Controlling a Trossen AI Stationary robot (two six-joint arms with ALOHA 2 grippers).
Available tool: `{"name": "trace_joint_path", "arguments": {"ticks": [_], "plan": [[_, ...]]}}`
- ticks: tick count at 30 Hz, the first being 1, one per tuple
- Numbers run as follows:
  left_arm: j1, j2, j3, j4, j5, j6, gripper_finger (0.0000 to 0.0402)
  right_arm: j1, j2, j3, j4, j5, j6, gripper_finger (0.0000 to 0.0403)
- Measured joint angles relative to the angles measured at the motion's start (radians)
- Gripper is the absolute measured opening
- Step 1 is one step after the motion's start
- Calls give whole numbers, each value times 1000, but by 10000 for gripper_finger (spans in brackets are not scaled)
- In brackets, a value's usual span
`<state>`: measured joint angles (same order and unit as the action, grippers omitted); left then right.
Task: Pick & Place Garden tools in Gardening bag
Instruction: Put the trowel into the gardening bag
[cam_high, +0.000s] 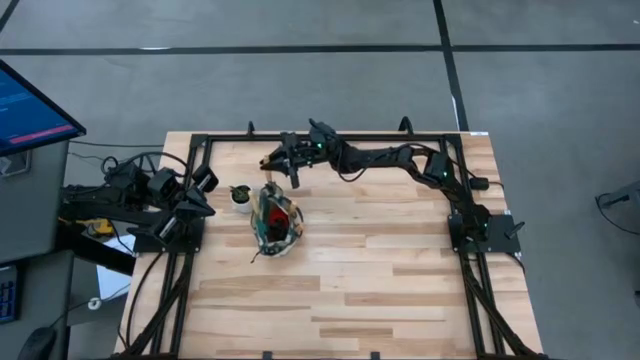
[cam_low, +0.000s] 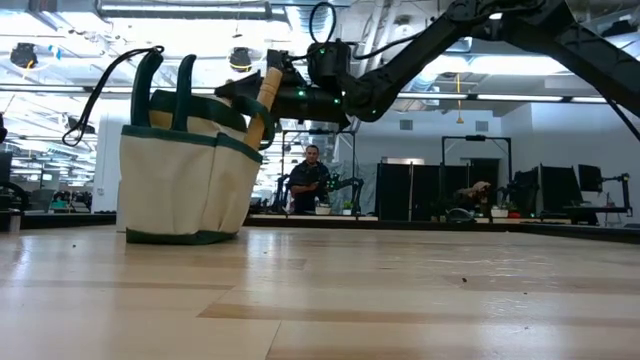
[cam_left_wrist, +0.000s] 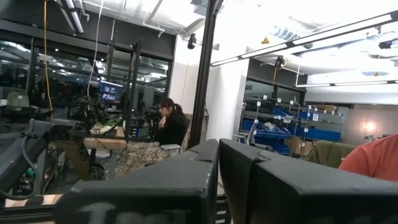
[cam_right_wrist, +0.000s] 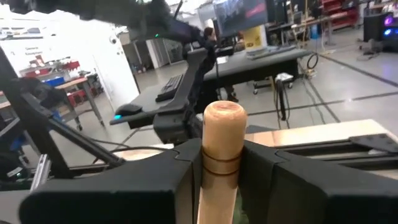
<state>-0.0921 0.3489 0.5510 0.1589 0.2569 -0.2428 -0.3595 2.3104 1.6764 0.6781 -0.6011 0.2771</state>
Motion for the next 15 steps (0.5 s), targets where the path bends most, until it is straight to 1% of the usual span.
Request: {"name": "trace_joint_path", "arguments": {"ticks": [3, 7, 10, 13, 15], "plan": [[0, 0, 0, 0, 0, -1, 3, 0, 0, 0, -13, -2, 4, 61], [0, 0, 0, 0, -3, -1, 3, 10, -9, 2, 74, -5, 11, 61], [0, 0, 0, 0, -3, -1, 3, 14, -16, 43, 84, -29, 10, 61], [0, 0, 0, 0, -3, -1, 3, 13, -19, 60, 50, -24, -13, 61], [0, 0, 0, 0, -3, -1, 3, 11, -17, 60, -3, 5, -49, 61]]}}
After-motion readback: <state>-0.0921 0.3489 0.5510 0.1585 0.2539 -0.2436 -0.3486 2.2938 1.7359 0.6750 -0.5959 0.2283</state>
